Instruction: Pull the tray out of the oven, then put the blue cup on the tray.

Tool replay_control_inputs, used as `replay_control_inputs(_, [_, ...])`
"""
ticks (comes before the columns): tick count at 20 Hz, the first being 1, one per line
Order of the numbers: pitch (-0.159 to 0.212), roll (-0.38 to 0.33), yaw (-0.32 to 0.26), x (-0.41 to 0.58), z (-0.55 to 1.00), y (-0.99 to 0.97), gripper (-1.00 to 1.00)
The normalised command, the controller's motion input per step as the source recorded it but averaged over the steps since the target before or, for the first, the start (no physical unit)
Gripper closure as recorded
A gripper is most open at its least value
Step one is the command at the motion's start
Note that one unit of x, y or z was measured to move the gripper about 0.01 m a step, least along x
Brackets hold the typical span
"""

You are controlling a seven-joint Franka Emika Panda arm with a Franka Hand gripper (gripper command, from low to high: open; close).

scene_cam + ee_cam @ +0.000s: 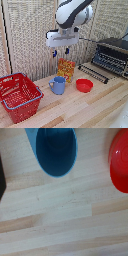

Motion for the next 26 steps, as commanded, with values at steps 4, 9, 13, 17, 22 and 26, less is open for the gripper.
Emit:
replay_control_inputs(4, [0.013,-0.286,0.063,0.073,0.13,-0.16,-1.00])
replay_control_inputs(9, [-0.013,-0.333,0.060,0.000,0.15,-0.21,-1.00])
replay_control_inputs(13, [-0.013,-0.330,0.074,0.000,0.09,-0.25,-1.00])
replay_control_inputs(17, [-0.046,-0.295,0.079,0.000,0.02,-0.41,-1.00])
replay_control_inputs(22, [-0.066,-0.267,0.077,0.000,0.00,-0.53,-1.00])
replay_control_inputs(26, [-0.061,-0.272,0.068,0.000,0.00,-0.56,-1.00])
